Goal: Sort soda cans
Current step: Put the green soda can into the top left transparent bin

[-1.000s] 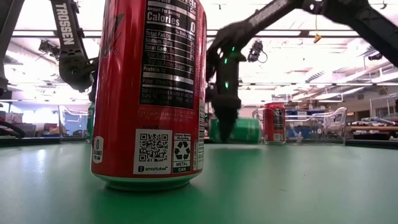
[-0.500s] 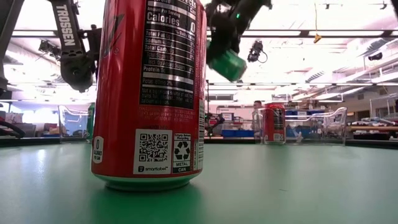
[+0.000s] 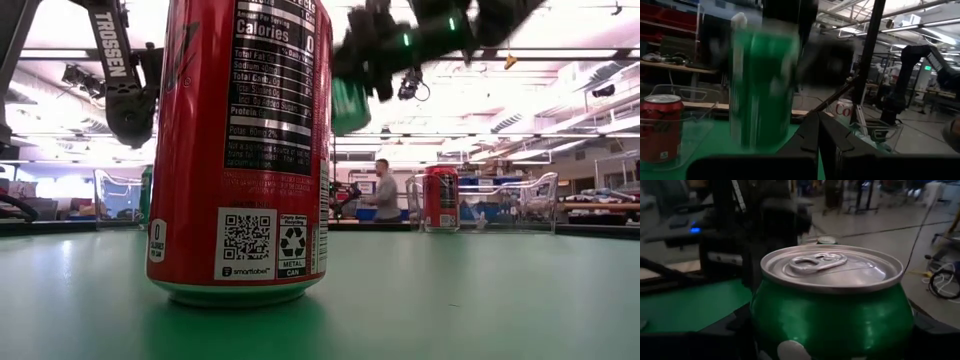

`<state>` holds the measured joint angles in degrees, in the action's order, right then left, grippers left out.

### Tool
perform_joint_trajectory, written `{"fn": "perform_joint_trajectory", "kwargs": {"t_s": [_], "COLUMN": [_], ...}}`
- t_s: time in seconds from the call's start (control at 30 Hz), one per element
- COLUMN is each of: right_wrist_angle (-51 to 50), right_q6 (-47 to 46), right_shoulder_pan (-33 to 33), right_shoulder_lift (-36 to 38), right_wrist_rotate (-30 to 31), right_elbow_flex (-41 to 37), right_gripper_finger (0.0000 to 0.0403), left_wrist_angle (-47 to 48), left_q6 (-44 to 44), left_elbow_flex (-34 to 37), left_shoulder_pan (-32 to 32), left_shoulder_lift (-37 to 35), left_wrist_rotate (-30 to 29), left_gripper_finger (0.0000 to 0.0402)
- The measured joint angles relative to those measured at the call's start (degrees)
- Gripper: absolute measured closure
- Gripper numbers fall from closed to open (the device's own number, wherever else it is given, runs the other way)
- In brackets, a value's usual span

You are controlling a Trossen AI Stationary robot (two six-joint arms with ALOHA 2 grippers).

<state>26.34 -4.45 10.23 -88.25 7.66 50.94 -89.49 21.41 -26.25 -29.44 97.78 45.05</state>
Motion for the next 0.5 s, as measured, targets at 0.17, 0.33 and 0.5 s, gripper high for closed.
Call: {"fn": "perform_joint_trajectory", "kwargs": {"t_s": [0.17,0.33,0.5], "right_wrist_angle": [24.5,33.5,36.0], "right_q6": [-2.5,-3.6,-3.6], "right_shoulder_pan": [-2.2,-3.0,-3.0], "right_shoulder_lift": [-6.9,-15.7,-23.2], "right_wrist_rotate": [5.9,7.9,7.9], "right_elbow_flex": [-10.7,-12.8,-10.4], "right_gripper_finger": [0.0112,0.0112,0.0112], "left_wrist_angle": [-0.1,-0.1,0.1], "left_q6": [0.0,-0.3,-1.6], "left_elbow_flex": [-0.3,-0.3,-0.3], "left_shoulder_pan": [-1.3,-2.1,-2.1], "left_shoulder_lift": [0.0,0.0,0.0], "left_wrist_rotate": [1.2,1.8,2.3], "left_gripper_finger": [0.0393,0.0393,0.0392]}}
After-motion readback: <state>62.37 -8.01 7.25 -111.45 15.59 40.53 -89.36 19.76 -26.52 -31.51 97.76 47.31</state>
